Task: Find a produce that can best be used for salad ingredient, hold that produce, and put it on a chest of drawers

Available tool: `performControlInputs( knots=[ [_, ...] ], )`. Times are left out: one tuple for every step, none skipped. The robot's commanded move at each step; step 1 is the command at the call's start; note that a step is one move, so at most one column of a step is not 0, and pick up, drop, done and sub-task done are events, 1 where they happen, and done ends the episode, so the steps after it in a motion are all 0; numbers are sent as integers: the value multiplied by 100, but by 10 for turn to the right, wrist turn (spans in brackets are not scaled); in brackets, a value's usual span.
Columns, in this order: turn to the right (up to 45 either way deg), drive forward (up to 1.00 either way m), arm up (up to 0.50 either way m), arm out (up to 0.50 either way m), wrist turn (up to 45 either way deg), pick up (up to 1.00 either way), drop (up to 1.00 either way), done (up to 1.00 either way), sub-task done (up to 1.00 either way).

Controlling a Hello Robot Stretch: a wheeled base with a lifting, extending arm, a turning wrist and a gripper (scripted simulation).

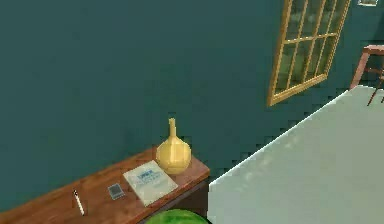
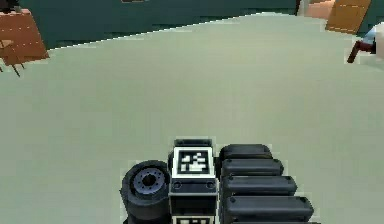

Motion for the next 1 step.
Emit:
performControlInputs(
  knots=[
    [-450, 0, 0, 0, 0, 0, 0, 0, 0]
  ],
)
